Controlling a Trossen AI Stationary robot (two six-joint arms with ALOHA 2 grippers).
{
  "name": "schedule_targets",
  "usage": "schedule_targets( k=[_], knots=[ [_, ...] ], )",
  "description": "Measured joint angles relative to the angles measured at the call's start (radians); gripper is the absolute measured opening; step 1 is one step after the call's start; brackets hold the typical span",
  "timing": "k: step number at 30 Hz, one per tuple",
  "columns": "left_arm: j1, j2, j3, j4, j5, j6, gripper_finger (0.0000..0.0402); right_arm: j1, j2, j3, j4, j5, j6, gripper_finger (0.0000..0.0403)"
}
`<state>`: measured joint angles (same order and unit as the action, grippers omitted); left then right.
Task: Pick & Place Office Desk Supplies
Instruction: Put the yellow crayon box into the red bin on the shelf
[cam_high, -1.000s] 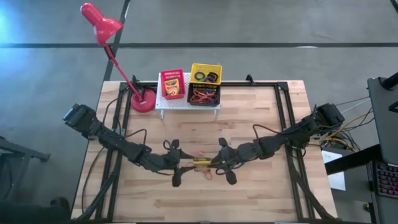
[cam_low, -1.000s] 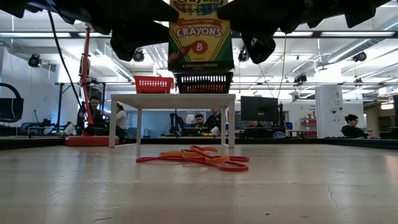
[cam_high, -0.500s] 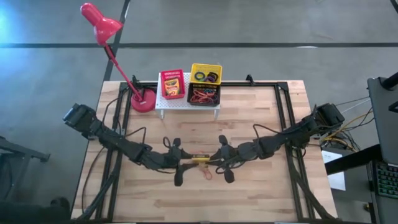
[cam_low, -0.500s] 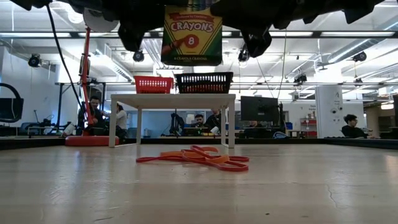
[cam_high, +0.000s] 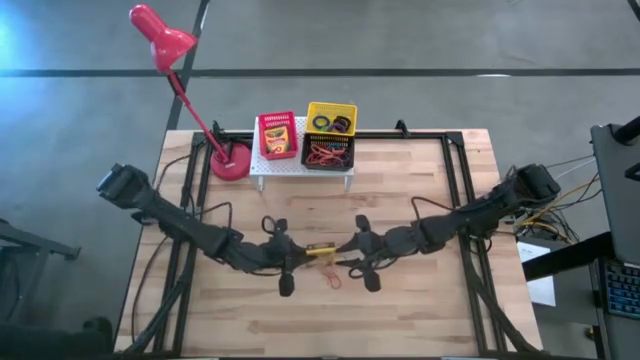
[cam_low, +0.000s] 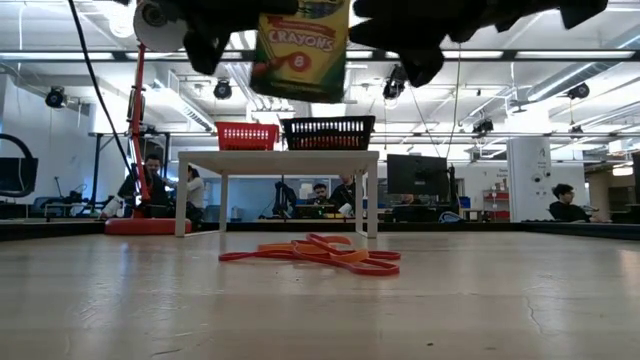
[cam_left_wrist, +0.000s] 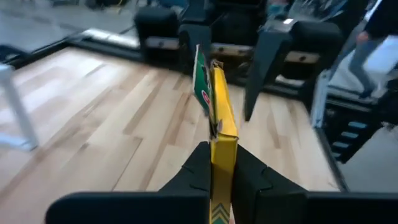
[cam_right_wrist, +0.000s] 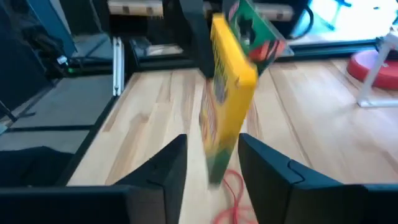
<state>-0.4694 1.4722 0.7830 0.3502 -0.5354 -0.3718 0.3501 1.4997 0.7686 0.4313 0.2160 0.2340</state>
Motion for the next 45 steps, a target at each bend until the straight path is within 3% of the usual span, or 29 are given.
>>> schedule_targets(
  k=[5,9,14,19,26,34,39,45],
  knots=[
    [0.000,-0.065,0.136,-0.390,-0.093,-0.083,0.0025,0.006,-0.079,0.001,-0.157,0.102,0.040,0.0156],
    [0.017,-0.104,0.267,-0.647,-0.146,-0.102,0.0033,0.013,-0.088,-0.007,-0.172,0.135,0.043,0.0153],
    [0.057,-0.157,0.361,-0.754,-0.153,-0.046,0.0035,0.012,-0.042,-0.009,-0.164,0.135,0.050,0.0140],
    [0.156,-0.256,0.374,-0.822,-0.128,-0.020,0.0037,0.020,0.012,-0.010,-0.156,0.135,0.078,0.0127],
    [0.497,-0.389,0.330,-0.831,0.129,0.039,0.0038,0.026,0.082,-0.010,-0.047,0.128,0.045,0.0116],
    [0.914,-0.378,0.248,-0.720,0.344,0.173,0.0038,0.027,0.099,-0.008,0.033,0.126,-0.004,0.0107],
    [1.047,-0.357,0.178,-0.597,0.450,0.216,0.0039,0.027,0.097,-0.008,0.038,0.124,-0.005,0.0101],
    [1.082,-0.355,0.084,-0.466,0.488,0.208,0.0039,0.027,0.097,-0.008,0.047,0.124,-0.007,0.0093]
  ],
)
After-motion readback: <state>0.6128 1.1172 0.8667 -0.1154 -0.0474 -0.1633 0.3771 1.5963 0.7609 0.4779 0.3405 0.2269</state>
